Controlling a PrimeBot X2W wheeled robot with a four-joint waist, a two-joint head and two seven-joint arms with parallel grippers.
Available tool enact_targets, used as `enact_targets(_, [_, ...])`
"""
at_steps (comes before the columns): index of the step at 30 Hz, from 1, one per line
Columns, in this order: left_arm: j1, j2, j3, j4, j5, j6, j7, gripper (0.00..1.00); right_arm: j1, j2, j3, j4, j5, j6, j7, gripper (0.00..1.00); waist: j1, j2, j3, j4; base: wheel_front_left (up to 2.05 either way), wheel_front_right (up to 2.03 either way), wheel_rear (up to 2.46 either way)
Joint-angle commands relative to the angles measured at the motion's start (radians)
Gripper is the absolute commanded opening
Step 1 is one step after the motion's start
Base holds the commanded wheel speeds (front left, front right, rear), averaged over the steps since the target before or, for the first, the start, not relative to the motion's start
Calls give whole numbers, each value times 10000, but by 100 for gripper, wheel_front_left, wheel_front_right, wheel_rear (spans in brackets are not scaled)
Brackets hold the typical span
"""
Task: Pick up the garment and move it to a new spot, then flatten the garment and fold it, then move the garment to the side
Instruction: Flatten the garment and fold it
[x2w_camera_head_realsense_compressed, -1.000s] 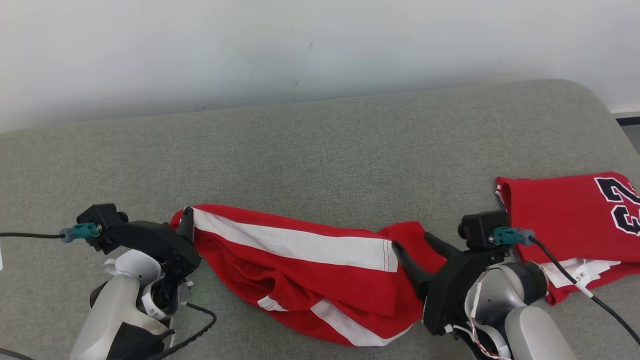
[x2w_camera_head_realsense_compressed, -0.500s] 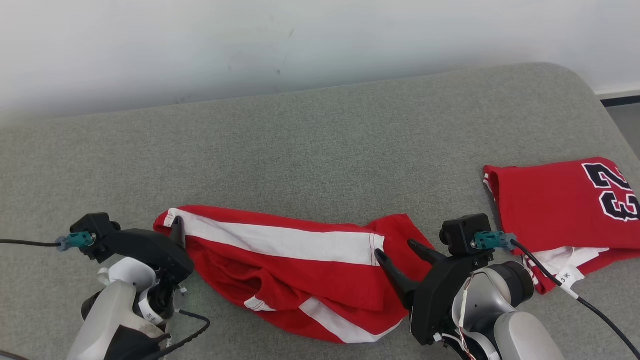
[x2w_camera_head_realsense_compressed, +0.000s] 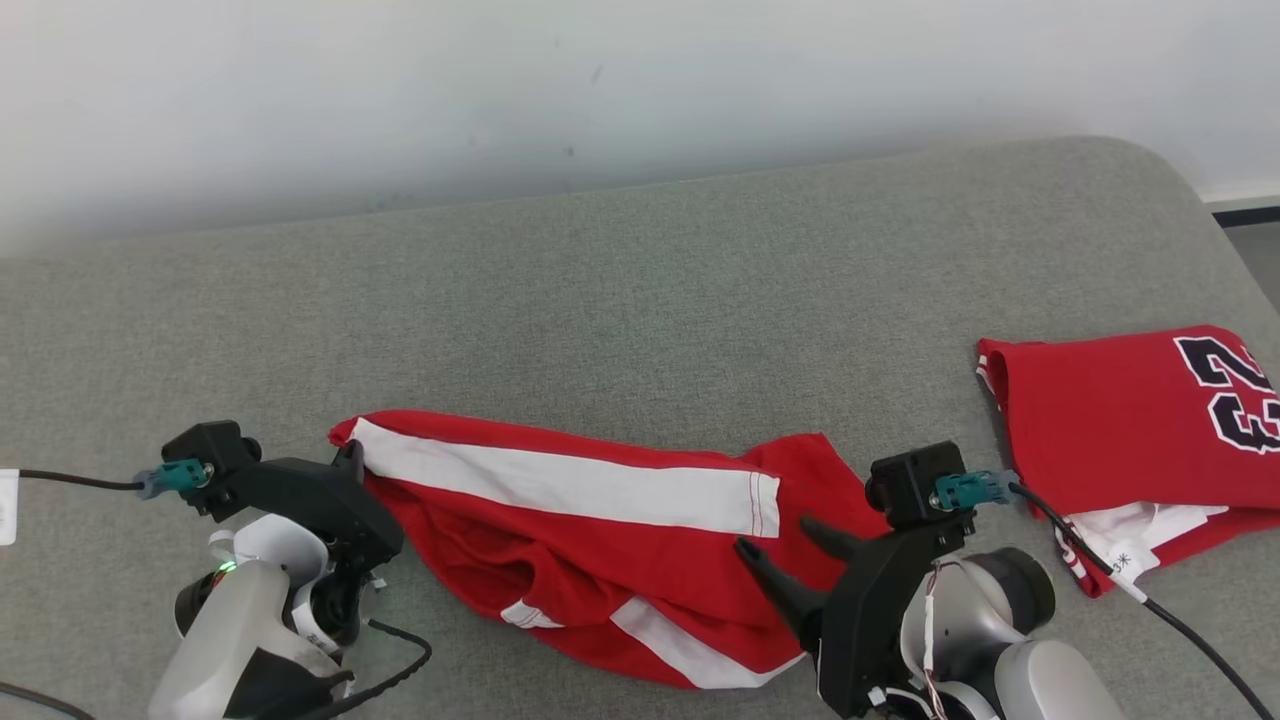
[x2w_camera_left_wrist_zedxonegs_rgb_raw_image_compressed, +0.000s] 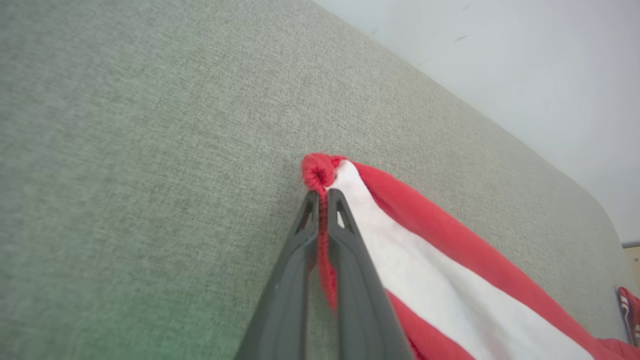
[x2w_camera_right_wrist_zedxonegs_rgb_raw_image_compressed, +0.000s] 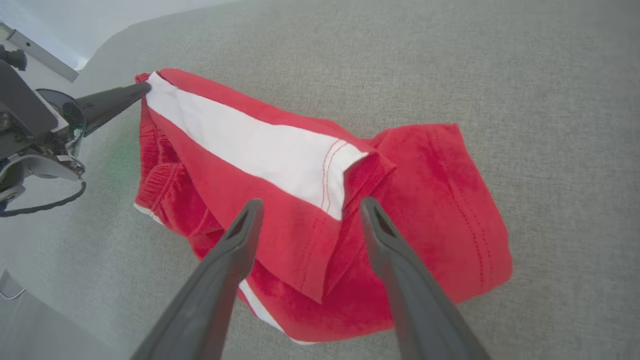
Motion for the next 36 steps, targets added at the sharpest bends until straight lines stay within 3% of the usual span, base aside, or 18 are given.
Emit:
enact_targets(1, [-85,-46,-36,76,40,-14,-60,0,171,-3,-54,-6,205,-25,231,100,0,-1,-29,38,0,0,0])
enact_targets(11, [-325,-218,-262,271,65,-167,-109,0,-954,-4,-597,1287,608,-25,276,100,0,-1,29,278,0,0,0])
enact_targets(12, [-336,-222,-276,297,69,-171,-126,0,-1026,-2,-580,1478,619,-25,277,81,0,-1,29,302,0,0,0])
enact_targets(14, [-358,-237,-299,340,71,-200,-169,0,-1119,-2,-543,1726,717,-25,199,58,0,-1,37,342,0,0,0])
enact_targets(16, [-432,-237,-323,359,87,-216,-201,0,-1207,-2,-502,1909,771,-25,101,49,0,-1,54,358,0,0,0])
enact_targets(18, [-491,-218,-335,366,73,-265,-265,0,-1268,-2,-479,2020,816,-25,10,32,0,-1,66,362,0,0,0])
enact_targets(20, [-532,-224,-323,348,23,-285,-294,0,-1364,-2,-466,2065,817,-25,-156,0,0,-1,65,356,0,0,0])
enact_targets(28, [-1048,-93,-456,-149,179,-450,-746,0,-2418,-1,-535,2064,1048,-24,-1038,0,0,-1,174,336,0,0,0])
enact_targets(36, [-2999,120,-666,-1297,352,-536,-299,0,-5898,-1,-917,3249,1041,-24,-1732,0,0,-1,1136,397,0,0,0])
